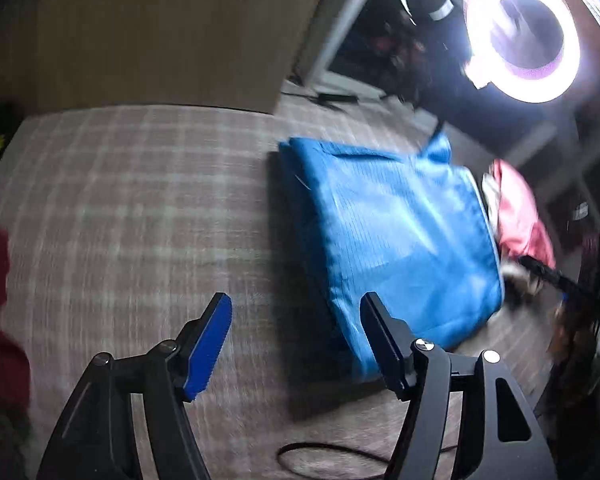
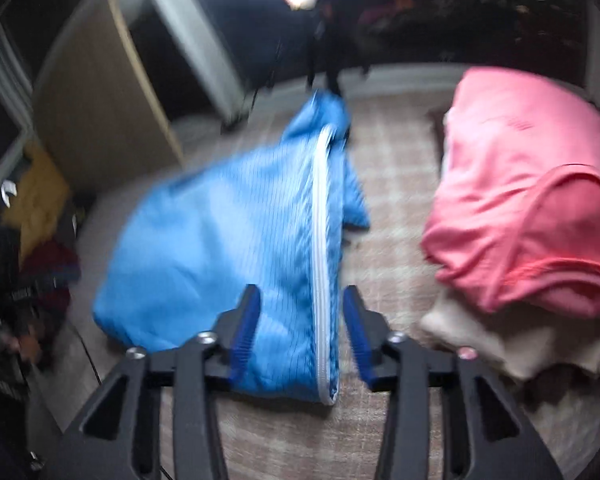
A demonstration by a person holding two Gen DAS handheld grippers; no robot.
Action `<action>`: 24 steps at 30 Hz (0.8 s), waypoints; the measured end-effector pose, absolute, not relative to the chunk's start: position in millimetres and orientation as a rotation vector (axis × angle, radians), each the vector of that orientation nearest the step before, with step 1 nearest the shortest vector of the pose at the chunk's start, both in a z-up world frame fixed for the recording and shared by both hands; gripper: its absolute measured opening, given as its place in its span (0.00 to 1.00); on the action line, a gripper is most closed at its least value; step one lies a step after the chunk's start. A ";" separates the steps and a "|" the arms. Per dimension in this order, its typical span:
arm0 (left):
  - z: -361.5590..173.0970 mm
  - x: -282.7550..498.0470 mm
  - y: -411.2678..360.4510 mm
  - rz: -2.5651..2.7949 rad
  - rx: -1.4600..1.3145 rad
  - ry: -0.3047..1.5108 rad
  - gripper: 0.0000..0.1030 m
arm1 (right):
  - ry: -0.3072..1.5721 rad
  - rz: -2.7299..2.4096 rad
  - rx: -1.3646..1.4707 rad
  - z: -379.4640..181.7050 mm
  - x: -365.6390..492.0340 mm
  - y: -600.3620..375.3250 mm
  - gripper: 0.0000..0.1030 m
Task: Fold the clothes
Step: 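Grasp the folded coat with both grippers and lift it off the rug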
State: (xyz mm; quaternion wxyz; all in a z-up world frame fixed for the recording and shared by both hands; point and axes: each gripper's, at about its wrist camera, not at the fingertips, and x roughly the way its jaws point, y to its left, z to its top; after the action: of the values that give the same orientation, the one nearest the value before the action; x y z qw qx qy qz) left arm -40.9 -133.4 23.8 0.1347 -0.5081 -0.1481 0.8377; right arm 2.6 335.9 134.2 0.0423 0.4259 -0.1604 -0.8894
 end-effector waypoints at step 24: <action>-39.3 -141.4 -73.3 2.304 -1.590 -0.484 0.73 | -0.290 -2.610 1.655 79.9 -111.2 333.8 0.73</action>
State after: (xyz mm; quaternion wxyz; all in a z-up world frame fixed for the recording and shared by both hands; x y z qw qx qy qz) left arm -141.4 -73.3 -39.3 0.1496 -0.5533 -0.1683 0.8019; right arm -111.2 333.8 79.9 0.0187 0.5332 -0.0934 -0.8406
